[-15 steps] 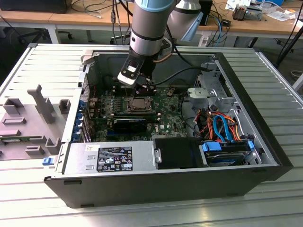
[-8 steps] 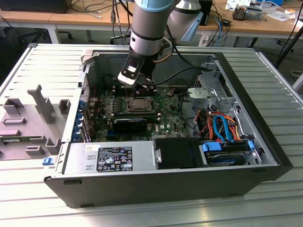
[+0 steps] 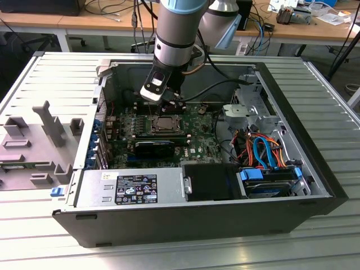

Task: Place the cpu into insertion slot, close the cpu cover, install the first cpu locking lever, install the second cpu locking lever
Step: 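Install the first cpu locking lever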

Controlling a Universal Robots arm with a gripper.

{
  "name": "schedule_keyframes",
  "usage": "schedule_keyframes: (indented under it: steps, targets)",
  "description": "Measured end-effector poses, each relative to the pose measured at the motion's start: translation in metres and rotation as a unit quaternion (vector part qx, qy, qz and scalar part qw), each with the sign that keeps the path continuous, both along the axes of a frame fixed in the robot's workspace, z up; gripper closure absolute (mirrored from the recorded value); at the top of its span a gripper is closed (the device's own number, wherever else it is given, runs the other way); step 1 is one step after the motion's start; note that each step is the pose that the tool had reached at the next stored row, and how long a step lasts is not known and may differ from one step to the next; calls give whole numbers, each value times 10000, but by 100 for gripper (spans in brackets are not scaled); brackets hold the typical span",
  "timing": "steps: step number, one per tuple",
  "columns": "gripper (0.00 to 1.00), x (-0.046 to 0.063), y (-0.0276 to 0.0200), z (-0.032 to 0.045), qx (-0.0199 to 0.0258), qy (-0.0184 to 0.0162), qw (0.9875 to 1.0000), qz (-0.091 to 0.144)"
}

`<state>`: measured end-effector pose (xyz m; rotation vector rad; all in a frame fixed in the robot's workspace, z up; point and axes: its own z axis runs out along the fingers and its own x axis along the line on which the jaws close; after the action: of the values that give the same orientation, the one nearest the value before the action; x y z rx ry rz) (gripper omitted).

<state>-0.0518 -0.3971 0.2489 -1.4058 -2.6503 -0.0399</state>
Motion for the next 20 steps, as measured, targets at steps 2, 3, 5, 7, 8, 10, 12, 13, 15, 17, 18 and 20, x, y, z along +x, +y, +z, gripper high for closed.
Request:
schedule_keyframes:
  steps: [2, 3, 5, 7, 8, 10, 12, 13, 15, 17, 18, 20]
  targets:
    - [89, 0, 0, 0, 0, 0, 10000, 9]
    - [89, 0, 0, 0, 0, 0, 10000, 13]
    - [89, 0, 0, 0, 0, 0, 10000, 23]
    - [89, 0, 0, 0, 0, 0, 10000, 37]
    - [89, 0, 0, 0, 0, 0, 10000, 43]
    - [89, 0, 0, 0, 0, 0, 10000, 52]
    - [89, 0, 0, 0, 0, 0, 10000, 62]
    - [89, 0, 0, 0, 0, 0, 10000, 65]
    - [89, 0, 0, 0, 0, 0, 10000, 73]
    - [89, 0, 0, 0, 0, 0, 10000, 80]
    - [89, 0, 0, 0, 0, 0, 10000, 83]
    - [89, 0, 0, 0, 0, 0, 10000, 90]
